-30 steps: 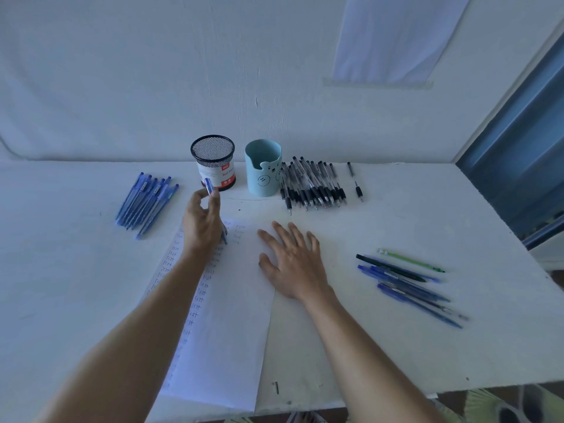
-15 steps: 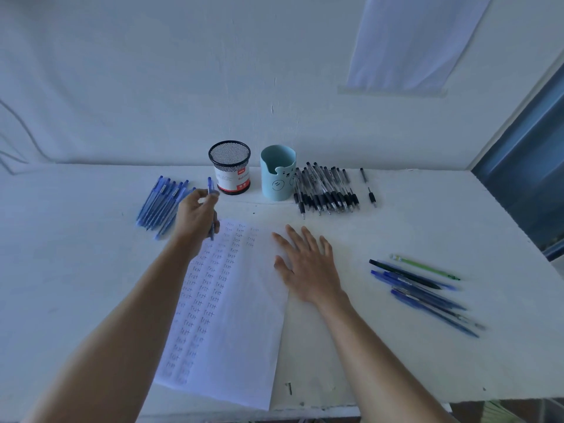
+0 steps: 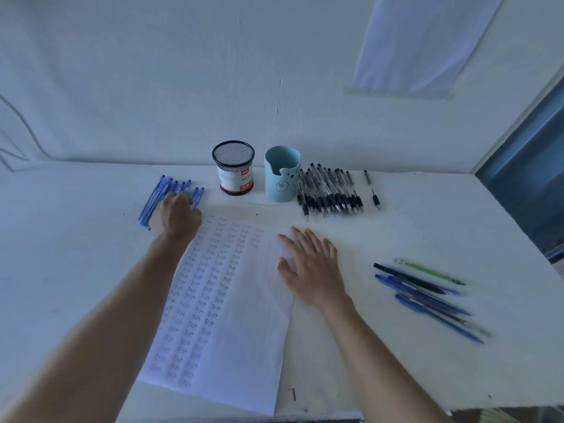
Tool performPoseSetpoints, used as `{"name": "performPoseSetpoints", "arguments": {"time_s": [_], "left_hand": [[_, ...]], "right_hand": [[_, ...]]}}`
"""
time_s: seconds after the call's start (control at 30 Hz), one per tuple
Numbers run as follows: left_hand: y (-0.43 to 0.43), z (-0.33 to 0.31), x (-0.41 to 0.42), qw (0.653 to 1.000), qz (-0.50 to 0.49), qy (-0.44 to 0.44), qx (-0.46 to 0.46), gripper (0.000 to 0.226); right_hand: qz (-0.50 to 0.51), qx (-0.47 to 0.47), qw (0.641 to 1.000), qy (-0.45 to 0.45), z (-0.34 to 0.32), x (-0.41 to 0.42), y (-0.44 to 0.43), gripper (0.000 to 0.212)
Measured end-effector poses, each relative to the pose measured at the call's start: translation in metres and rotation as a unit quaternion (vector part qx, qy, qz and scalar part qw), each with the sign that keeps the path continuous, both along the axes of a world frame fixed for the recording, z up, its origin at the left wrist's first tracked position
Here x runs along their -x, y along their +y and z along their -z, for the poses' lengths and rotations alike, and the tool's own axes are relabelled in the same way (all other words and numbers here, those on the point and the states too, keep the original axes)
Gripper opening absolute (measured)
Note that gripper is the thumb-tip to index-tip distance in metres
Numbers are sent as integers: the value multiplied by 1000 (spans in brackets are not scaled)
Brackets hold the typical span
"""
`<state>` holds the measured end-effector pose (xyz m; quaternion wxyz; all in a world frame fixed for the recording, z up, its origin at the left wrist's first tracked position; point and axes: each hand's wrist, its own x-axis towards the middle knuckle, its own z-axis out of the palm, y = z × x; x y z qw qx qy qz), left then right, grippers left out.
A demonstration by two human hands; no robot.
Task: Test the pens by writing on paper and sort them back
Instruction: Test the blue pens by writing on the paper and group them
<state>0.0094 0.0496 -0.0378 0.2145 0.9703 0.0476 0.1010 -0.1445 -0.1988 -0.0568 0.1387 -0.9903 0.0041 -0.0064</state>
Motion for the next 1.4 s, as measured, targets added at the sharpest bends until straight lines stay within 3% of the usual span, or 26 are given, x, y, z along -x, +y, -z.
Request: {"name": "performPoseSetpoints", "arguments": {"time_s": [0.07, 0.4, 0.57, 0.7, 0.8, 0.87, 0.97, 1.07, 1.13, 1.27, 1.4], "left_hand": [[4, 1, 0, 1000, -2, -28, 13, 2], [6, -5, 5, 999, -32, -40, 8, 6], [-24, -10, 33, 993, 68, -79, 51, 5], [-60, 3, 68, 976, 209, -30, 44, 23], [-75, 16, 86, 973, 230, 32, 6, 41], [-77, 19, 93, 973, 231, 24, -9, 52], [-76, 19, 94, 973, 230, 12, -26, 46], [-77, 20, 94, 973, 229, 5, -34, 40], [-77, 20, 95, 973, 230, 1, -31, 41], [-77, 20, 94, 973, 230, -7, -28, 38], [-78, 19, 95, 973, 226, -8, -34, 37]], "right_hand": [[0, 2, 1000, 0, 0, 0, 0, 72], [-3, -1, 1000, 8, -2, 0, 0, 75], [-5, 5, 1000, 17, -2, 0, -1, 60], [-11, 12, 1000, 24, -3, 0, -1, 65], [-8, 5, 1000, 17, -3, -1, -1, 69], [2, -5, 1000, 14, -4, -1, -1, 67], [24, -69, 997, 10, -2, -4, -3, 57], [44, -218, 975, -11, -11, -2, -11, 47], [57, -264, 962, -24, -23, 4, -22, 35], [158, -87, 978, -105, -39, 19, -58, 34], [263, 2, 965, 12, -51, 37, -95, 24]]}}
